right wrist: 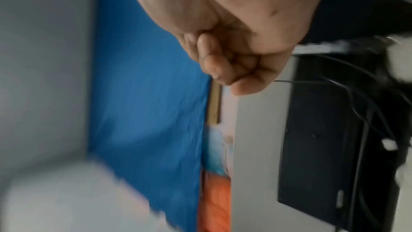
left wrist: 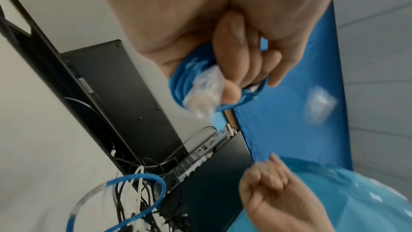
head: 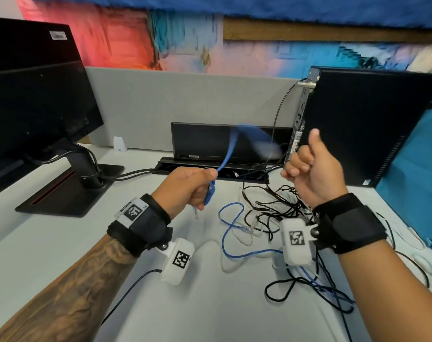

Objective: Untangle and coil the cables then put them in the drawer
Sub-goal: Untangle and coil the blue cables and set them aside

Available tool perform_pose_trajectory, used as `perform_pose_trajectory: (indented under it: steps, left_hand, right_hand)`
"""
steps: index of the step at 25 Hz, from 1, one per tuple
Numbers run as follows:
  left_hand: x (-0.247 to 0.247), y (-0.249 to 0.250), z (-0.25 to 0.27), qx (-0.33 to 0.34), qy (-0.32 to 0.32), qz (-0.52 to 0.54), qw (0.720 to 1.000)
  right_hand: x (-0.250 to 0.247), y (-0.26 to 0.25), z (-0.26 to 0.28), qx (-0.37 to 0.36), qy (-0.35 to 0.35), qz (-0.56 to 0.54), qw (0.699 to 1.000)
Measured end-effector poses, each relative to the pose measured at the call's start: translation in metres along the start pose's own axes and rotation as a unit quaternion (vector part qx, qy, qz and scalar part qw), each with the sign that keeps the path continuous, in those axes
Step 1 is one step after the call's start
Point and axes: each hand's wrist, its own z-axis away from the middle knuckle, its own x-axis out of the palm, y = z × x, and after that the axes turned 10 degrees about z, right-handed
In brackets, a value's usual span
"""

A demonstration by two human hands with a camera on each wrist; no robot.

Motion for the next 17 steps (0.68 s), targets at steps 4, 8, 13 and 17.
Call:
perform_pose_trajectory:
  steps: [4,8,13,17]
  left_hand:
    - [-0.018,0.004,-0.002,-0.012,0.030,0.065,0.997]
    - [-0.004,0.008,-0.001,-0.042,-0.063,0.063,0.995]
    - [0.009,0.012,-0.003,-0.075,-0.148,0.182,0.969]
    - [-0.002,0.014,-0.005,-0.083,-0.110,0.281,0.950]
  right_hand:
    - [-0.007,0.004,0.002,-0.043,0.087,0.064,0.993]
    - [0.035,0.002,0.022,-0.284,-0.029,0.264,0.921]
    - [0.062,0.020,0.036,-0.201,-0.270,0.344,0.877]
    - [0.054,0.032,0.036,-0.177,-0.214,0.404,0.872]
